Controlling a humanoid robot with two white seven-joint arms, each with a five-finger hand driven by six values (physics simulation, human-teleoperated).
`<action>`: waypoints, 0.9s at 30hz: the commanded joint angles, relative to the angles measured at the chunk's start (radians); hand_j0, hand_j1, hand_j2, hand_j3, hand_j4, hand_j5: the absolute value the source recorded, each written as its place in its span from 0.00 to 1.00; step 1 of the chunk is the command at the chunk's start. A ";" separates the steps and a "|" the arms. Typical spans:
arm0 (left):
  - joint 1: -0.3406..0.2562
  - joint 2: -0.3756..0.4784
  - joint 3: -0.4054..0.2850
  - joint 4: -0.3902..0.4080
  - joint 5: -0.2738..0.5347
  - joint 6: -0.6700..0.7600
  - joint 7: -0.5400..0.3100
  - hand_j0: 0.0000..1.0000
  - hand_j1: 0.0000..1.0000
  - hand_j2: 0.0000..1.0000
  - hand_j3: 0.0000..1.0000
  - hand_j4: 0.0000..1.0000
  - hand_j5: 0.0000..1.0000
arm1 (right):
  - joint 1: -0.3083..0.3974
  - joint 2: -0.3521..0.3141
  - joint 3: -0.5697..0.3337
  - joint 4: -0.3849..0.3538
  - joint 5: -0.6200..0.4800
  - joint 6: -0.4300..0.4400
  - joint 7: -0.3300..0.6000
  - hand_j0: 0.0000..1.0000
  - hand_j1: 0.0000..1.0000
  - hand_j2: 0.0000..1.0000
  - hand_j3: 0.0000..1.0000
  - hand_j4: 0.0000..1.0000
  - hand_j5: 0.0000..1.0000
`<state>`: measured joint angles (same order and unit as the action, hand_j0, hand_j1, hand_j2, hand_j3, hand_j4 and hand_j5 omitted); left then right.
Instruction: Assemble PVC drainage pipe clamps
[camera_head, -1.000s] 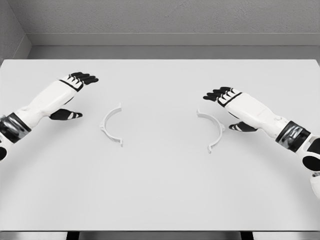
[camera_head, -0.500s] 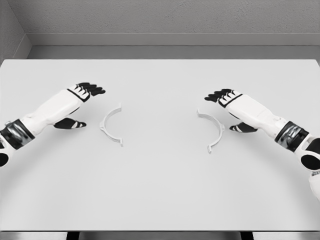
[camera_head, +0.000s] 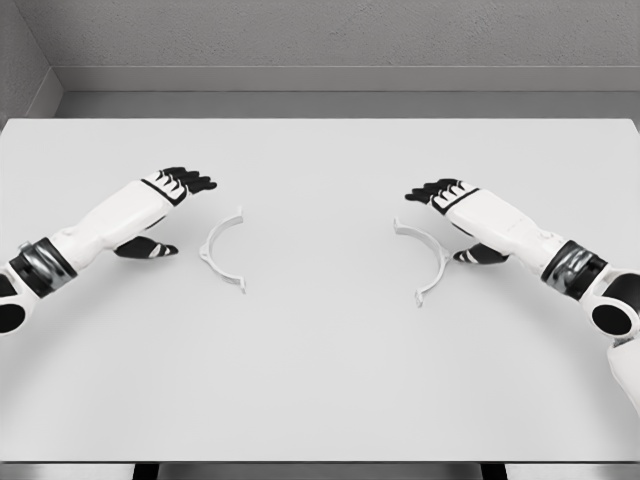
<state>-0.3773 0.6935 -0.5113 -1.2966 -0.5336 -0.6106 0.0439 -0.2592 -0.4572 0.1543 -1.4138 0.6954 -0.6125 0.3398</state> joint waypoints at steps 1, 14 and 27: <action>-0.003 -0.020 0.000 0.020 0.006 0.000 0.001 1.00 1.00 1.00 1.00 1.00 1.00 | -0.003 0.000 -0.001 0.021 -0.007 0.002 -0.001 1.00 1.00 1.00 1.00 1.00 1.00; -0.041 -0.060 -0.035 0.068 0.004 0.000 0.001 1.00 1.00 1.00 1.00 1.00 1.00 | -0.009 0.015 0.017 0.021 -0.005 0.002 0.001 1.00 1.00 1.00 1.00 1.00 1.00; -0.041 -0.083 -0.042 0.068 0.004 0.000 0.001 1.00 1.00 1.00 1.00 1.00 1.00 | -0.021 0.041 0.033 0.024 -0.005 0.002 0.001 1.00 1.00 1.00 1.00 1.00 1.00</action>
<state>-0.4188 0.6128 -0.5543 -1.2283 -0.5356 -0.6106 0.0439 -0.2838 -0.4220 0.1863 -1.3903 0.6980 -0.6125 0.3410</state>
